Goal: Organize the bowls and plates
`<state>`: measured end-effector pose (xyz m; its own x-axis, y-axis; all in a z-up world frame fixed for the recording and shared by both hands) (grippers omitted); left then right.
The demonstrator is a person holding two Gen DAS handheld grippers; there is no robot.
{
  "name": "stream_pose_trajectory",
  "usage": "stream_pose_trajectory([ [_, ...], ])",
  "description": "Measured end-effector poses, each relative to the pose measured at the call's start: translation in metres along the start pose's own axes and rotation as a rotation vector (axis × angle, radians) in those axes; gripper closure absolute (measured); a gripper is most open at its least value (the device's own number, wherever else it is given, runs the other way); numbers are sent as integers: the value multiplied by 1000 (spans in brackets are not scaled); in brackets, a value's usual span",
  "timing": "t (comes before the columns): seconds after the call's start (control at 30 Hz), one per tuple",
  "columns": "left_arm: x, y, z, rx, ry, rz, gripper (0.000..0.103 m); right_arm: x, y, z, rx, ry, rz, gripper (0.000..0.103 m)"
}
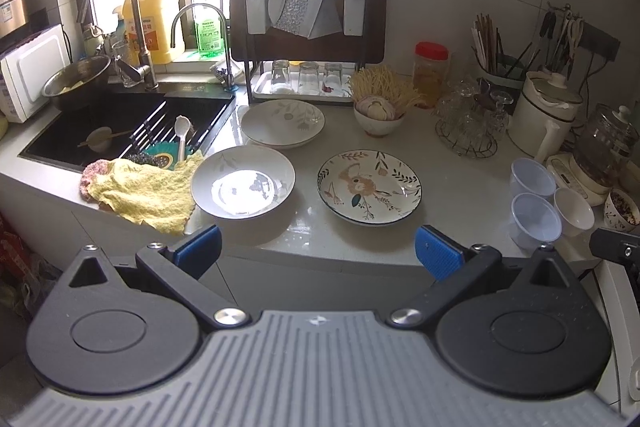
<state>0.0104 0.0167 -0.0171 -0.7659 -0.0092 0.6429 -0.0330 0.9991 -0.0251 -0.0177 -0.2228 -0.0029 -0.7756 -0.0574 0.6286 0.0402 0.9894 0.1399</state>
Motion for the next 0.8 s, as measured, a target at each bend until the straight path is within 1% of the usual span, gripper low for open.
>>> stream_pose_trajectory([
  [0.07, 2, 1, 4, 11, -3, 2, 0, 1, -1, 1, 0, -5, 2, 0],
  [0.17, 5, -2, 6, 2, -4, 3, 0, 0, -2, 4, -6, 9, 2, 0],
  [0.23, 7, -5, 6, -6, -7, 10, 0, 2, -1, 6, -12, 11, -30, 0],
  [0.4, 9, -9, 7, -15, 0, 28, 0, 4, 3, 8, -14, 9, -64, 0],
  [0.67, 6, -6, 1, -16, 13, 61, 0, 2, 9, 6, -21, 11, -67, 0],
  [0.8, 3, -1, -4, -32, 14, 62, 0, -4, 14, 6, -32, 27, -91, 0],
])
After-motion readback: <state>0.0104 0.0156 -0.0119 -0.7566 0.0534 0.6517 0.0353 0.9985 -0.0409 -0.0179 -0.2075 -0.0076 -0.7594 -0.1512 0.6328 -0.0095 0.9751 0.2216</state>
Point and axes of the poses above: each gripper's, at about its wrist camera, not at the fingertips, and x roughly against the way its jaws point, y to its left, z to its underside, the point moved 1 cm from there along -x, roughly the way its jaws point
